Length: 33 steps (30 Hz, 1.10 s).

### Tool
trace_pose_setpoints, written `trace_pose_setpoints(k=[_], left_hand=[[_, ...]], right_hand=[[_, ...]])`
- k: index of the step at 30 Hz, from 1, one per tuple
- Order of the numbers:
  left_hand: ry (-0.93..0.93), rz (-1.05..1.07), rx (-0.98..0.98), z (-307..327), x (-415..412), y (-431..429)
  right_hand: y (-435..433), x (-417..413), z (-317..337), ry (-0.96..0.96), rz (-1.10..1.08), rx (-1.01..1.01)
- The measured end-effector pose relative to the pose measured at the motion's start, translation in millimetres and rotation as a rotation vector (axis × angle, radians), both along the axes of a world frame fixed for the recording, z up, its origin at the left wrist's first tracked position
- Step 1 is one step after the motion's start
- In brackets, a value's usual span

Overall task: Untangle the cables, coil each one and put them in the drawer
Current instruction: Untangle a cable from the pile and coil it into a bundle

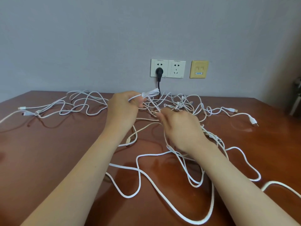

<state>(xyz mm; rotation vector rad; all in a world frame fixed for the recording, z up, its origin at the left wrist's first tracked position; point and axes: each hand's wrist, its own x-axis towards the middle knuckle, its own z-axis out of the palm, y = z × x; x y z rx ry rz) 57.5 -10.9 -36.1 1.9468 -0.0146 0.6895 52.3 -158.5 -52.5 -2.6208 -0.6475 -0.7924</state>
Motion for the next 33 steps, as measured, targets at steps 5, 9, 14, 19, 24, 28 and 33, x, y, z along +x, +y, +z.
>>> trace_pose_setpoints(k=[5,9,14,19,24,28,33], left_hand=[[-0.018,0.097,0.066,-6.9,-0.1,1.7],[0.005,0.102,0.145,-9.9,-1.4,-5.7],[0.039,0.0,0.341,-13.9,-2.6,-15.3],[0.138,-0.339,0.407,-15.8,-6.0,-20.1],[0.112,-0.525,0.286,-16.4,-11.5,-26.2],[0.061,-0.558,0.069,-12.8,-10.7,-27.4],[-0.021,-0.483,-0.196,-10.1,-8.1,-26.5]], right_hand=[[20.0,-11.8,-3.6,-0.314,0.182,-0.185],[14.1,-6.1,-2.6,-0.338,0.241,-0.169],[-2.3,-4.7,10.5,-0.142,0.251,0.075],[-18.8,14.4,8.2,0.041,0.18,0.317],[-28.2,23.1,10.8,0.234,0.262,0.619],[-35.9,25.6,12.2,0.267,0.237,0.776],[-26.5,28.1,2.7,0.239,0.198,0.727]])
